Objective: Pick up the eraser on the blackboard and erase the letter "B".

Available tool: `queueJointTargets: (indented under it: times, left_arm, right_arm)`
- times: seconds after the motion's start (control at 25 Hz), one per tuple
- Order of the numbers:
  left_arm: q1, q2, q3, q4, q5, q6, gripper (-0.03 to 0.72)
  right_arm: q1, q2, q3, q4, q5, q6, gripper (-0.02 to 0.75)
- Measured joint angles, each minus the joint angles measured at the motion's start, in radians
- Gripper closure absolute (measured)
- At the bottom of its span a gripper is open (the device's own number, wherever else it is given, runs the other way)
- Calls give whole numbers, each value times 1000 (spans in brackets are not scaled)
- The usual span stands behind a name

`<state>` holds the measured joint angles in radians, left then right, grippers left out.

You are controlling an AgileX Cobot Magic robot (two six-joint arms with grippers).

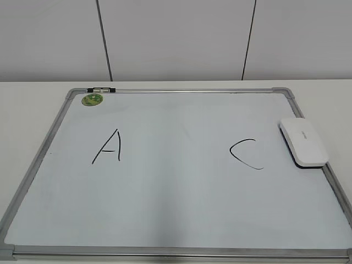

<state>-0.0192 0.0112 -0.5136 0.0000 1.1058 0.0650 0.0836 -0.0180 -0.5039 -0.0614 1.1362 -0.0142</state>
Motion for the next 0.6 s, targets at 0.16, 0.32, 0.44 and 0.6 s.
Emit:
queueJointTargets:
  times: [0.16, 0.32, 0.44, 0.6]
  left_arm:
    - [0, 0, 0, 0, 0, 0, 360]
    - [0, 0, 0, 0, 0, 0, 380]
    - [0, 0, 0, 0, 0, 0, 386]
    - [0, 0, 0, 0, 0, 0, 395]
  right_arm:
    - [0, 0, 0, 0, 0, 0, 146]
    - [0, 0, 0, 0, 0, 0, 146]
    - [0, 0, 0, 0, 0, 0, 146]
    - [0, 0, 0, 0, 0, 0, 146]
